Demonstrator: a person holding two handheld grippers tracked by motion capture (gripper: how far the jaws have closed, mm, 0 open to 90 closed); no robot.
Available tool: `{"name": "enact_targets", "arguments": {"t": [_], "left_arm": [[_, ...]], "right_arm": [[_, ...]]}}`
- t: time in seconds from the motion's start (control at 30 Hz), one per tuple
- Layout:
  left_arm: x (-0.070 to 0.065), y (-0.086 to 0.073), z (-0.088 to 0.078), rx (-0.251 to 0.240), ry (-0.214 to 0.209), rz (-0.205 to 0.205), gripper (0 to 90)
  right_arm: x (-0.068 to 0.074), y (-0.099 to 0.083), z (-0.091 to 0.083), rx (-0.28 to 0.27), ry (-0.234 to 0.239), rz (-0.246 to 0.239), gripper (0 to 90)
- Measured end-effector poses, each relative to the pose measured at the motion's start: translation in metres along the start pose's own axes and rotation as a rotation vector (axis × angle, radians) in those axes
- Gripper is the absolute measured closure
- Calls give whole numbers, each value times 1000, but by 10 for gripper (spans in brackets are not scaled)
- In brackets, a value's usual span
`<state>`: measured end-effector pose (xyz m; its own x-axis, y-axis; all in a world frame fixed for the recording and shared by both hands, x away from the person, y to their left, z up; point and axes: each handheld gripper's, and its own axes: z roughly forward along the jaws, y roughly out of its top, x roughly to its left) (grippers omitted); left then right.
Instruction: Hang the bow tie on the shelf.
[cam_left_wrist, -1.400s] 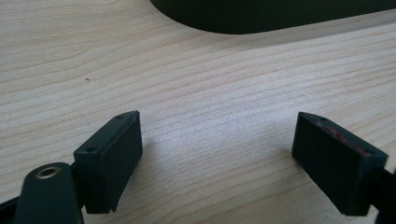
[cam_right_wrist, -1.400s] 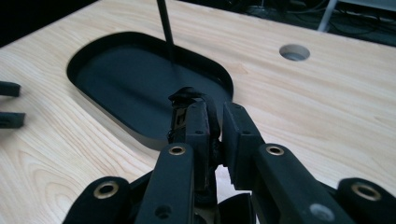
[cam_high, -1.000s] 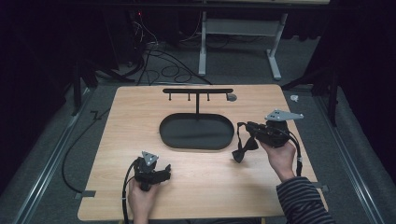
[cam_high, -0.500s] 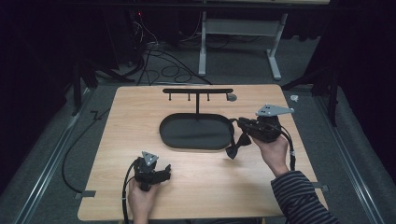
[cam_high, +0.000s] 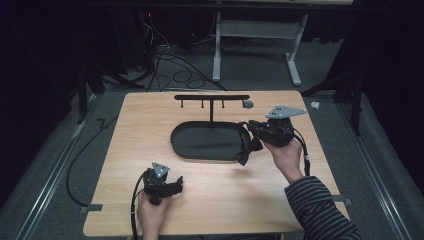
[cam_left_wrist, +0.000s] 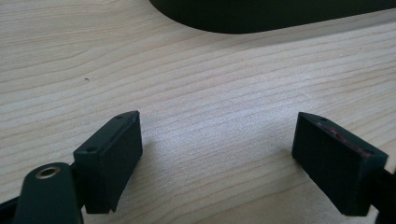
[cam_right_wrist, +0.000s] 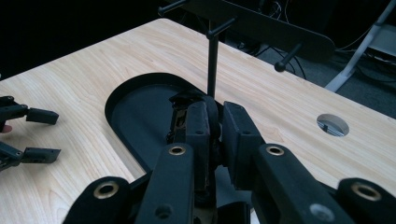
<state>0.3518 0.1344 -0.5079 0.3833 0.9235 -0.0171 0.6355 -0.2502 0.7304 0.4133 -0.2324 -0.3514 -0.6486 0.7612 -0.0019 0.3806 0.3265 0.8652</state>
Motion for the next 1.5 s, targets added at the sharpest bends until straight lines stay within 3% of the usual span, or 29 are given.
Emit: {"name": "enact_targets", "arguments": {"t": [0.9, 1.5], "left_arm": [[0, 0, 0, 1, 0, 1, 163], [0, 0, 0, 1, -1, 0, 163]], "right_arm": [[10, 29, 21, 6, 5, -39, 828], [14, 50, 48, 15, 7, -42, 828]]}}
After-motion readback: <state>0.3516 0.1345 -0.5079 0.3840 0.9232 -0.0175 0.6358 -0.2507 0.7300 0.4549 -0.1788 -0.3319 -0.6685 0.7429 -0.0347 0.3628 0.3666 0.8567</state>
